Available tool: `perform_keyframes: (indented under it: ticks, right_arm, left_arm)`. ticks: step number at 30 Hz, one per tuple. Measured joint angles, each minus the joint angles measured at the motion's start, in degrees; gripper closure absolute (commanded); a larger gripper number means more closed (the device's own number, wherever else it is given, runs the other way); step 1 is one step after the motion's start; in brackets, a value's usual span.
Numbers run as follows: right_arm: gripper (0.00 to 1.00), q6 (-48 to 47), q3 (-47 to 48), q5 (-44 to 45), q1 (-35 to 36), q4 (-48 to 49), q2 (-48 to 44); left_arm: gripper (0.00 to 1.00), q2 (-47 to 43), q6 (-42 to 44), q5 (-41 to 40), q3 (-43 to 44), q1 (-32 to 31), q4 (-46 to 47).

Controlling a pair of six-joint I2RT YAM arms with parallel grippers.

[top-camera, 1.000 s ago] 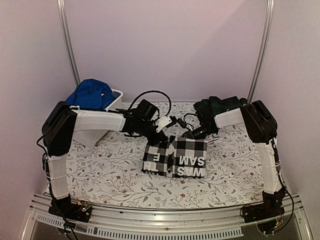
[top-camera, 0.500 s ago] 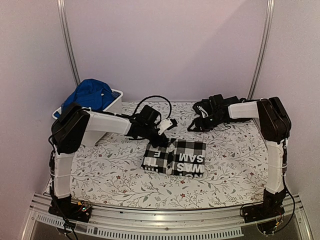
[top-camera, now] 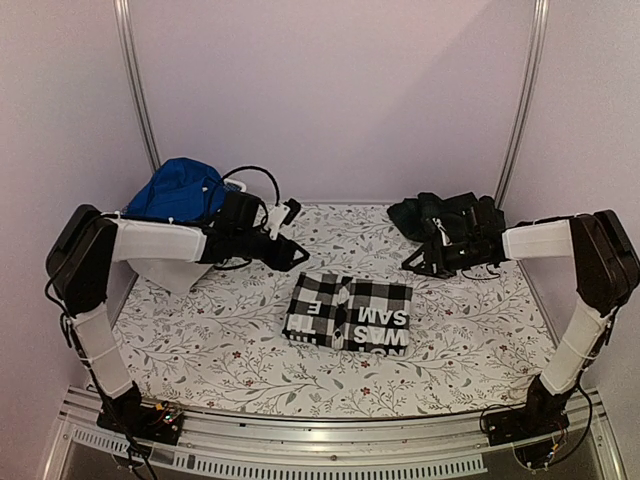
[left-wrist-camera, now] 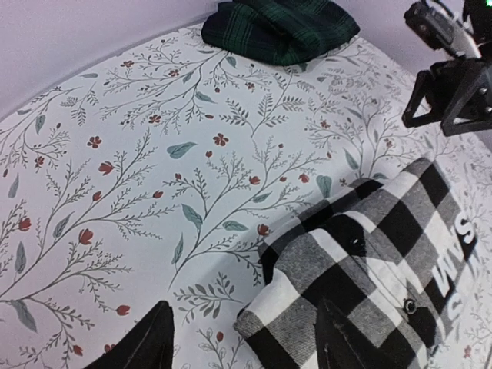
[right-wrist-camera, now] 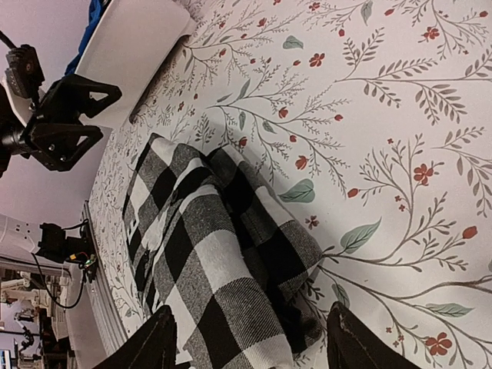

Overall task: Fold and stack the mixed laundry pile
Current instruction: Fold the 2/3-rectangle-folded shirt at the center of the board, then smooth out the square-folded shirt at the center of the board.

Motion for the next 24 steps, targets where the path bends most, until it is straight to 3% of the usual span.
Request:
perform_keyframes:
  ticks: [5, 14, 16, 18, 24]
  right_arm:
    - [0.33, 0.68, -2.1, -2.34, 0.07, 3.32, -0.04]
    - [0.39, -0.39, -2.43, -2.19, 0.09, 4.13, 5.68]
    - [0.47, -0.68, -2.43, -2.23, 0.09, 3.91, 6.45]
    - [0.6, -0.96, -2.43, -2.43, 0.13, 3.93, 6.73]
    - [0.96, -1.36, -1.2, -3.63, 1.18, 3.06, 7.3]
  left_arm:
    - [0.39, -2.67, -7.23, 7.17, -3.58, 2.97, 5.75]
    - [0.49, 7.23, -12.66, 13.57, -1.9, 3.45, 7.43]
    - [0.56, 8.85, -13.31, 14.58, -1.88, 3.45, 7.41]
    - [0.71, 9.84, -13.68, 15.45, -1.81, 3.45, 7.45]
    - [1.0, 10.56, -13.77, 18.75, -0.96, 3.45, 8.37]
